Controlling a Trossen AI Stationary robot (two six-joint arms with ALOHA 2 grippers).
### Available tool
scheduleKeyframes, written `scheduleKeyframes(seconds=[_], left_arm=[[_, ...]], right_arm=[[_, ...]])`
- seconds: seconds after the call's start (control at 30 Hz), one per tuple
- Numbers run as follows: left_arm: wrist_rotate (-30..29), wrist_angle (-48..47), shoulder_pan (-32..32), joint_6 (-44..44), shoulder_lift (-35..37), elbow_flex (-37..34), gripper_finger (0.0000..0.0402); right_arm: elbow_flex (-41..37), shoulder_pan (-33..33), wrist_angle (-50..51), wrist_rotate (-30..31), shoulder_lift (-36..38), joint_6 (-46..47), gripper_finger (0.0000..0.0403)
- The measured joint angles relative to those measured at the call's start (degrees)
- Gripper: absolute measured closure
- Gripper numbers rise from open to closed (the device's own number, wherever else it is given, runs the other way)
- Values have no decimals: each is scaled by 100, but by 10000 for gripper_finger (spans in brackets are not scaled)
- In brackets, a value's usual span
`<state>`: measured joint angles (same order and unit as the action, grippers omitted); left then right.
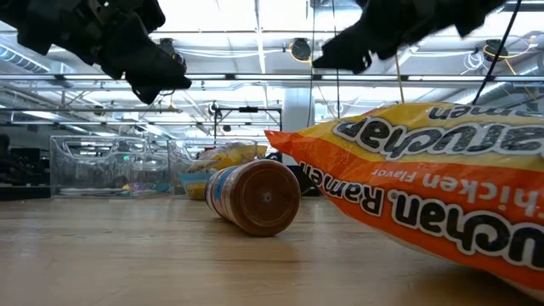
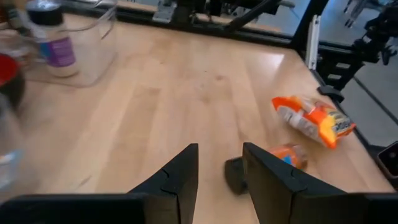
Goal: Pick & Place Food Item
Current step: Put the orange noodle pack into the middle transparent bin
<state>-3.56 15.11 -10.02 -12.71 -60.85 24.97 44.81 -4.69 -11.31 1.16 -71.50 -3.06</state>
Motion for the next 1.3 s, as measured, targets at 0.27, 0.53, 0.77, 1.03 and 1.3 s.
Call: scheduleKeyframes(seconds=[0.27,0.53,0.77,1.03,1.3], left_arm=[[-715,1032,-750,-560,-744,2,270],[-1333,1941,-1289,-885,-1302,7,270],[-1500,2532,-1514,-912,-1854,226,270],[-1495,1969,-1541,-864,-2468,1063,270],[-1446,1592,-1541,-837,-2810,1534,270]], right_arm=[[453,-297,963,-1828,3,793,116],[312,-690,1175,-1940,-830,1262,131],[246,-1077,544,-2216,-1904,1289,134],[246,-1237,-562,-2862,-2511,1643,140],[243,-1326,-601,-2816,-2566,1618,181]])
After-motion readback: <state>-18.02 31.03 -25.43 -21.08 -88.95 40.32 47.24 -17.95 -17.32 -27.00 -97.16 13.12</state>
